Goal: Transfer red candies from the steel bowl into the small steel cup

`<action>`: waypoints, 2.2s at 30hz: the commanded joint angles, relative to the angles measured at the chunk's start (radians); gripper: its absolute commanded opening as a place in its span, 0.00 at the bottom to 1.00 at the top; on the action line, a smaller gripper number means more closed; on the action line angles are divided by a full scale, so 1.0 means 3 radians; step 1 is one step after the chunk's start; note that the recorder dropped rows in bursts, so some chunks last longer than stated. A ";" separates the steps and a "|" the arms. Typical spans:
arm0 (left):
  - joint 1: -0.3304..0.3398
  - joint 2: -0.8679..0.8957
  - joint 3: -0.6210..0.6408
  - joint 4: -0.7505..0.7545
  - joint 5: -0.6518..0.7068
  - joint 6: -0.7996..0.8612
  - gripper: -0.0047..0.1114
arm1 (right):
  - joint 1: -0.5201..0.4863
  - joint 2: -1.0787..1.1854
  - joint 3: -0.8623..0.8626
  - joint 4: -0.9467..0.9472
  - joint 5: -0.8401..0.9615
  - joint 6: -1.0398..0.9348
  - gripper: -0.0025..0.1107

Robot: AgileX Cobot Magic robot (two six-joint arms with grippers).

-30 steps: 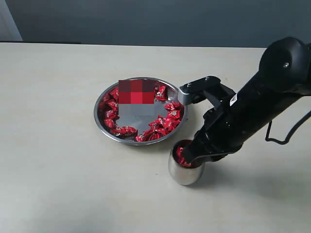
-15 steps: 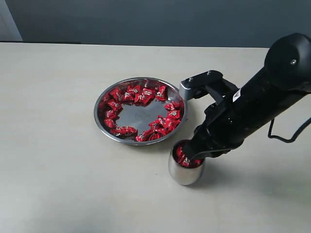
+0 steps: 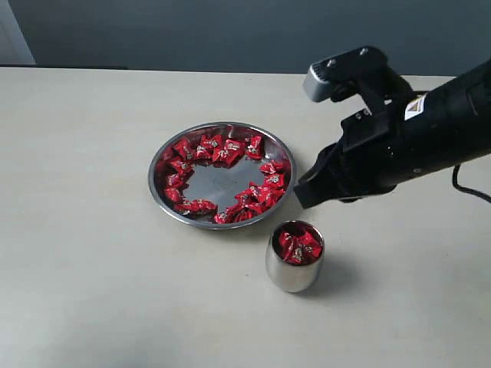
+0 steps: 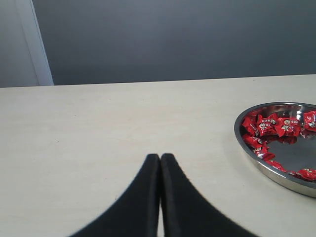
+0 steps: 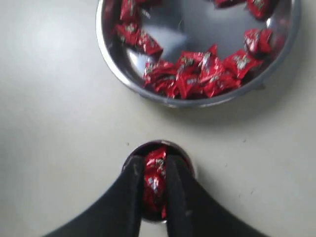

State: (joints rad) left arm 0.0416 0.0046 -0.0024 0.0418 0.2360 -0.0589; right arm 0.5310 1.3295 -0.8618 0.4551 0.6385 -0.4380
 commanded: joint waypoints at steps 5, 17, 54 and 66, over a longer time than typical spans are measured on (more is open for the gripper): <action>-0.0020 -0.0015 0.0008 -0.0006 -0.0013 -0.0007 0.04 | 0.0002 -0.0184 0.0001 -0.0001 -0.0464 -0.0022 0.01; -0.0020 -0.0015 0.0008 -0.0006 -0.0013 -0.0007 0.04 | 0.0002 -0.0074 0.0070 0.0012 -0.1090 0.0022 0.01; -0.0020 -0.0015 0.0008 0.0001 -0.0013 -0.0007 0.04 | -0.2135 -0.3987 0.2717 -0.0277 -0.1121 0.0331 0.01; -0.0020 -0.0015 0.0008 0.0001 -0.0013 -0.0007 0.04 | -0.2136 -0.4432 0.2873 -0.1482 -0.1112 0.1641 0.01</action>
State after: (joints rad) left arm 0.0416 0.0046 -0.0024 0.0418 0.2360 -0.0589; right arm -0.1050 0.0062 -0.0043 0.0259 0.3191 0.0464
